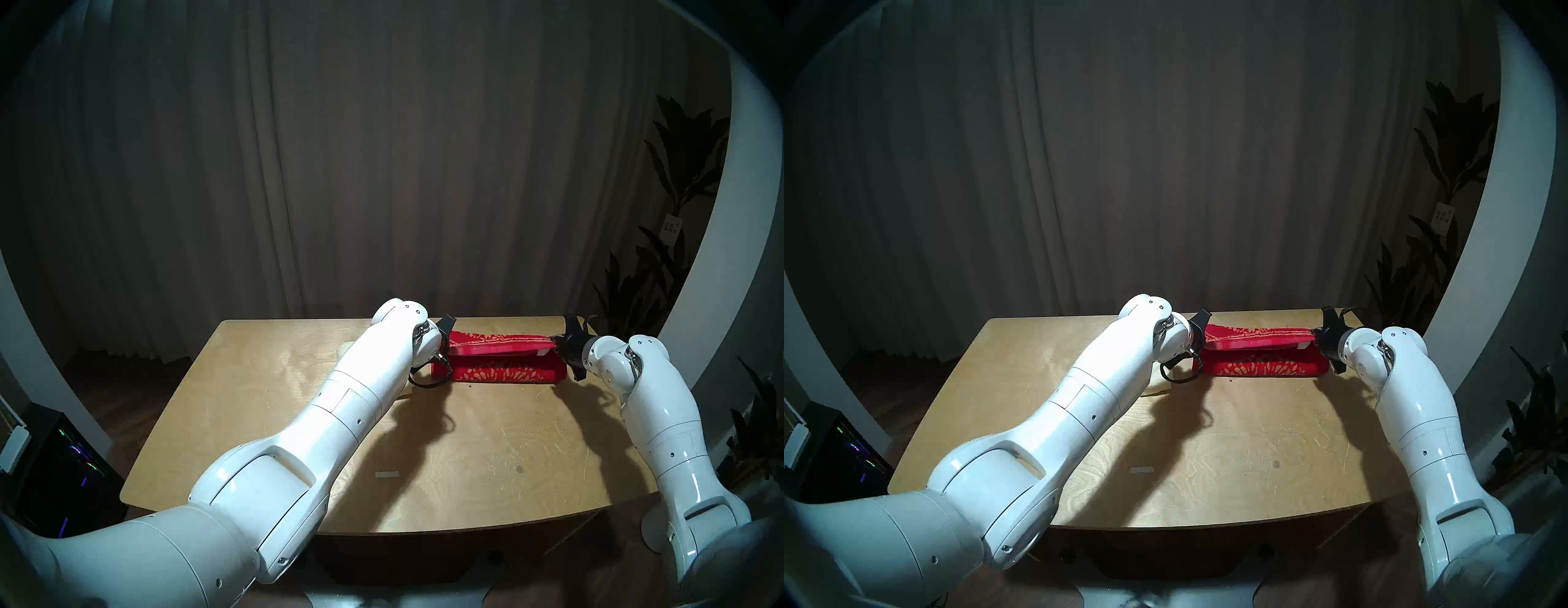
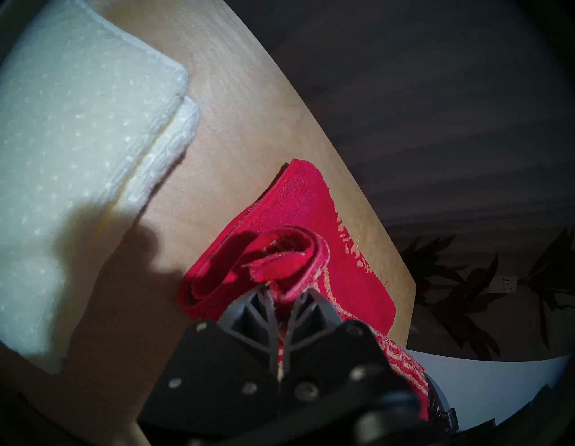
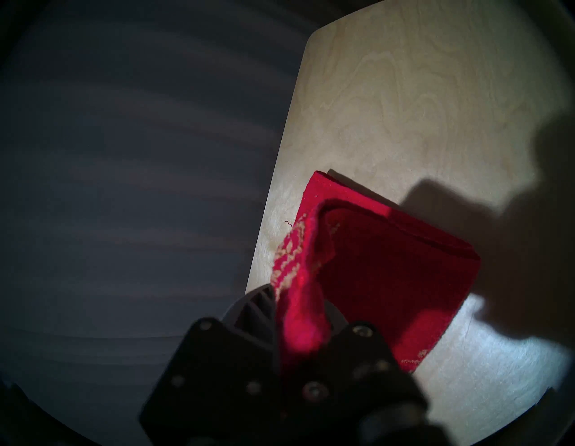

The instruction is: Fold each towel twice and stack them on table

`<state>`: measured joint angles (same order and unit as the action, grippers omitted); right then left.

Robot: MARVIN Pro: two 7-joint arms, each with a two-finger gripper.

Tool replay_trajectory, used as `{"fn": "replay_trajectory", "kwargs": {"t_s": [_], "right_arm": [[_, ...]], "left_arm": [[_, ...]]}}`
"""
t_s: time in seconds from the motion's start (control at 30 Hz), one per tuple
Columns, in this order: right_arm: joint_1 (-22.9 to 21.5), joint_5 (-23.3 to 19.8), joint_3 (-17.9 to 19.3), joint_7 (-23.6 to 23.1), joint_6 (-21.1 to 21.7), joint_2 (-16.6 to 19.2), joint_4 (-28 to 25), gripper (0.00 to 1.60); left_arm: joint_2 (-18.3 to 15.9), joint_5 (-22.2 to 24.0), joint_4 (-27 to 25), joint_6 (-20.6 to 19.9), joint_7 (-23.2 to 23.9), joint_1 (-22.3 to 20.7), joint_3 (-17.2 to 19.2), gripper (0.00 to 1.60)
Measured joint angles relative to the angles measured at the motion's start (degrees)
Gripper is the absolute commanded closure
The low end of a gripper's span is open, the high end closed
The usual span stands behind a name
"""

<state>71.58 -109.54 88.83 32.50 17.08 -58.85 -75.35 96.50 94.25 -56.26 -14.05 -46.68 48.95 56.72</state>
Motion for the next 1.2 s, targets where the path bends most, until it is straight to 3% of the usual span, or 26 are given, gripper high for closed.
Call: {"fn": "replay_trajectory", "kwargs": {"t_s": [0.43,0.5,0.57,0.6,0.67,0.77,0.87,0.9,0.93,0.97,1.0,1.03,1.1,1.17,1.2], "right_arm": [[-4.10,2.09,-1.80,-1.15,-0.11,-0.43,6.11,1.60],[-4.60,2.33,-2.06,-1.38,-0.11,-0.55,6.87,1.42],[-5.18,2.57,-2.29,-1.86,-0.10,-0.70,7.75,1.41],[-5.29,2.61,-2.33,-1.97,-0.09,-0.73,7.93,1.27],[-5.83,2.78,-2.46,-2.48,-0.07,-0.83,8.68,1.24],[-6.50,2.95,-2.54,-3.13,-0.03,-0.94,9.47,0.94],[-7.05,3.17,-2.57,-3.58,-0.03,-0.97,10.03,0.82],[-7.27,3.30,-2.56,-3.73,-0.04,-0.95,10.24,0.51],[-7.47,3.42,-2.53,-3.87,-0.07,-0.93,10.42,0.51],[-7.61,3.50,-2.52,-3.99,-0.09,-0.92,10.52,0.13],[-7.78,3.61,-2.50,-4.12,-0.13,-0.89,10.61,0.00],[-7.97,3.74,-2.47,-4.28,-0.18,-0.85,10.72,0.00],[-8.31,3.98,-2.44,-4.56,-0.26,-0.78,10.85,0.22],[-8.68,4.23,-2.41,-4.90,-0.33,-0.74,10.98,0.13],[-8.75,4.29,-2.40,-4.97,-0.35,-0.73,11.01,0.24]], "left_arm": [[3.59,-1.82,11.60,0.59,5.50,-5.70,-0.54,1.60],[4.05,-2.07,13.28,0.73,6.24,-6.45,-0.56,1.60],[4.62,-2.34,15.32,0.93,7.17,-7.40,-0.57,1.60],[4.75,-2.40,15.73,0.96,7.35,-7.59,-0.57,1.60],[5.27,-2.63,17.50,1.12,8.16,-8.47,-0.57,1.60],[5.86,-2.89,19.43,1.32,9.14,-9.48,-0.55,1.60],[6.22,-3.13,20.89,1.54,9.81,-10.32,-0.49,1.60],[6.28,-3.27,21.48,1.67,10.01,-10.64,-0.46,1.60],[6.30,-3.39,22.04,1.80,10.20,-10.92,-0.42,1.60],[6.31,-3.47,22.50,1.90,10.35,-11.14,-0.39,1.60],[6.32,-3.57,23.04,2.02,10.52,-11.42,-0.36,1.60],[6.33,-3.71,23.67,2.17,10.70,-11.72,-0.33,1.60],[6.37,-3.93,24.84,2.44,11.06,-12.22,-0.24,1.60],[6.46,-4.16,26.19,2.75,11.54,-12.82,-0.09,1.60],[6.49,-4.21,26.48,2.81,11.66,-12.96,-0.07,1.60]]}}
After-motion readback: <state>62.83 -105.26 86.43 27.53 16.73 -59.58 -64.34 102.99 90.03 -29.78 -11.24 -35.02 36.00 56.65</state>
